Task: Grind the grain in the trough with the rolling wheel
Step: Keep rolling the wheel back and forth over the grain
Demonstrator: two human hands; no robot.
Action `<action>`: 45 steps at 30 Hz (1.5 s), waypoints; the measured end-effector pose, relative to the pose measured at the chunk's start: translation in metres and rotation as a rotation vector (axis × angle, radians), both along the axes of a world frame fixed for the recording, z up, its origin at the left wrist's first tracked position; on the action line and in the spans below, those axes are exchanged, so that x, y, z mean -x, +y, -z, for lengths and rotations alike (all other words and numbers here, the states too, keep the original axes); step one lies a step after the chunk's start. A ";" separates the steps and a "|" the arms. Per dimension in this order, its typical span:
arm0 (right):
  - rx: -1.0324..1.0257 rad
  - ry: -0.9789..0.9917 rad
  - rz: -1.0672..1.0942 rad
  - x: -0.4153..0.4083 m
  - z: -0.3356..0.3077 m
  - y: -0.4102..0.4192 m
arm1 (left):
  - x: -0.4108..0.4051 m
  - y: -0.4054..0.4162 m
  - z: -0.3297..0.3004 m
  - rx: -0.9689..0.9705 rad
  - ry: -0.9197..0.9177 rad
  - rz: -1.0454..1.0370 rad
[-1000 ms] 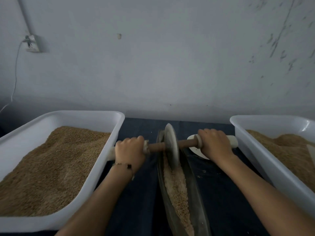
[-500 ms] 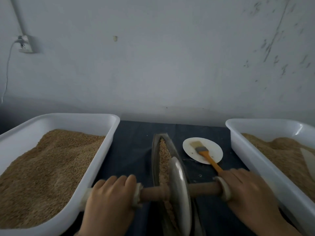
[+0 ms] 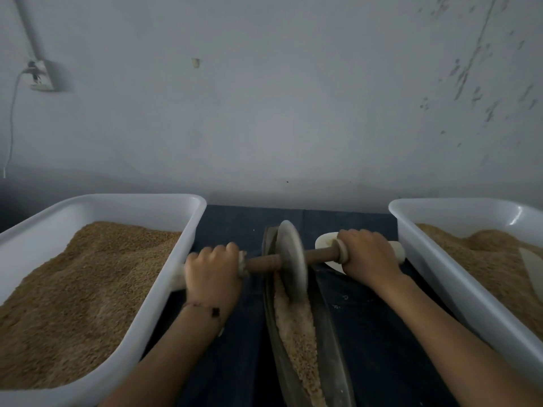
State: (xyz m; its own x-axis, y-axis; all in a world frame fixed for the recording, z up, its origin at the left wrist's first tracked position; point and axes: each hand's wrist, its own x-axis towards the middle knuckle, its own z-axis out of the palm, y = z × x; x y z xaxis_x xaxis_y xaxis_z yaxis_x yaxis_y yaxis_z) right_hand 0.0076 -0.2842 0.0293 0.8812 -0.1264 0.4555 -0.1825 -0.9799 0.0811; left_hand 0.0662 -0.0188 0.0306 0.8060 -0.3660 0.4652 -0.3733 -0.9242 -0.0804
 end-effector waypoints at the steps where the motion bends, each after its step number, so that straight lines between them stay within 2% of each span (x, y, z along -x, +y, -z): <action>1: -0.065 0.054 0.016 -0.004 0.002 -0.004 | -0.003 -0.006 -0.004 -0.035 -0.015 -0.013; 3: -0.136 0.094 0.004 -0.001 0.006 -0.007 | -0.003 -0.014 -0.012 -0.087 0.001 0.004; 5: -0.100 0.134 -0.022 0.012 0.009 -0.004 | 0.002 -0.014 -0.014 -0.122 0.024 0.055; 7: -0.060 0.142 -0.061 0.030 0.009 0.003 | 0.015 -0.007 -0.012 -0.073 0.087 0.116; 10: 0.004 -0.049 -0.165 0.068 0.007 0.019 | 0.049 0.013 -0.010 -0.035 0.115 0.197; 12: 0.031 -0.201 -0.240 0.094 0.008 0.026 | 0.069 0.030 -0.006 0.030 0.054 0.323; 14: 0.055 -0.251 -0.286 0.113 0.007 0.030 | 0.088 0.041 -0.006 0.070 -0.010 0.384; 19: 0.067 -0.189 -0.296 0.121 0.003 0.027 | 0.094 0.048 -0.006 0.054 -0.048 0.410; 21: 0.064 -0.186 -0.270 0.107 0.002 0.028 | 0.080 0.040 -0.002 0.061 0.045 0.397; 24: 0.060 -0.174 -0.183 0.074 0.004 0.026 | 0.047 0.024 0.001 0.023 0.137 0.240; 29: 0.118 -0.154 -0.123 0.018 -0.005 0.016 | -0.004 0.000 0.011 0.117 0.130 0.114; 33: 0.091 -0.118 -0.083 -0.004 -0.006 0.010 | -0.021 -0.010 0.000 0.095 0.076 0.072; 37: 0.010 -0.089 -0.066 0.009 0.005 0.008 | -0.011 -0.008 -0.004 0.010 0.056 0.115; 42: -0.023 0.072 -0.040 0.071 0.007 0.023 | 0.034 0.014 -0.011 -0.032 0.116 0.236; 45: -0.079 0.153 0.008 0.112 0.001 0.030 | 0.068 0.032 -0.019 -0.038 0.048 0.372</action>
